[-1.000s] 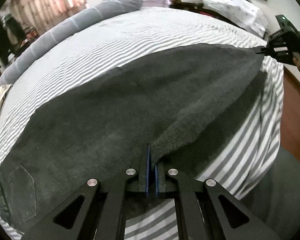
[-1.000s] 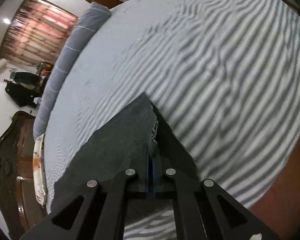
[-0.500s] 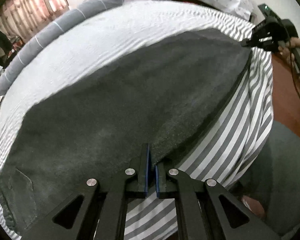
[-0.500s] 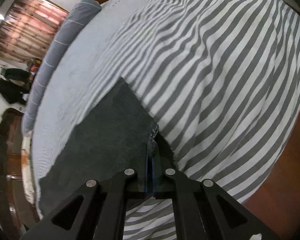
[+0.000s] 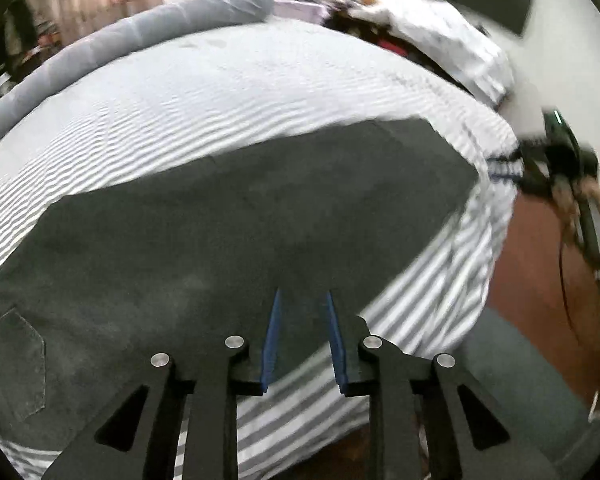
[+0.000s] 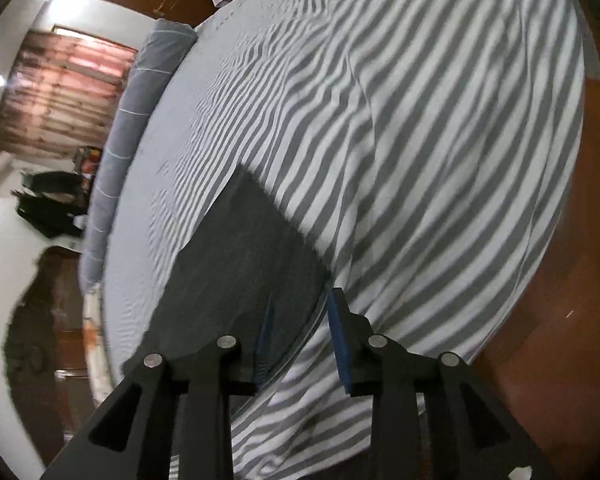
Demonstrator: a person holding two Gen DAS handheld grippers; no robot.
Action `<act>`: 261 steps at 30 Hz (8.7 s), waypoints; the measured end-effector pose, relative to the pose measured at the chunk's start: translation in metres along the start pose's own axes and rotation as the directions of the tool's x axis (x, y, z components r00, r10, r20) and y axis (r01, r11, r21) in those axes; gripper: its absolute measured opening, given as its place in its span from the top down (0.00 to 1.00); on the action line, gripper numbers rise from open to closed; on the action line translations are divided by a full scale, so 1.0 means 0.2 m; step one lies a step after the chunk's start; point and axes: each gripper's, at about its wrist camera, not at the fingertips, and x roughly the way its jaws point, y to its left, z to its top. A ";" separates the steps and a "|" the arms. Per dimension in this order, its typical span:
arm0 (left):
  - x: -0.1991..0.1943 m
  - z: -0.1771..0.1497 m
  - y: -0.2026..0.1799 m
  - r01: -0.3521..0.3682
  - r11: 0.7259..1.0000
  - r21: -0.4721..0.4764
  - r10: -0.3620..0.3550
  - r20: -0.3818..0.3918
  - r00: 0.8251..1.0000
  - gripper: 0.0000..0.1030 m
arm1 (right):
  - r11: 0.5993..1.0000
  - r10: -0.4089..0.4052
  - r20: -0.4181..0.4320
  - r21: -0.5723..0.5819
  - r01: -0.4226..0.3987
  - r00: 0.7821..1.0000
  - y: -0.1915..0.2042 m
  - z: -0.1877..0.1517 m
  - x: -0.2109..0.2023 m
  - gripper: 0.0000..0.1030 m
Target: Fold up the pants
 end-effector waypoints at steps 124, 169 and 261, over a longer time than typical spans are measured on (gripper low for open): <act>-0.04 -0.23 0.97 0.239 0.707 -0.666 -0.222 0.113 0.969 0.61 | 0.846 0.057 -0.423 -0.460 -0.269 0.904 1.02 -1.21 0.80 0.64; -0.17 -0.16 0.86 0.025 0.850 -0.526 0.005 0.055 0.998 0.97 | 0.926 0.097 -0.399 -0.301 -0.230 0.912 0.90 -1.03 0.76 0.91; -0.79 -1.06 1.66 0.025 0.392 -0.920 0.227 0.123 0.966 0.74 | 0.486 -0.294 -0.174 -0.874 -0.011 0.940 1.64 -1.53 0.84 0.55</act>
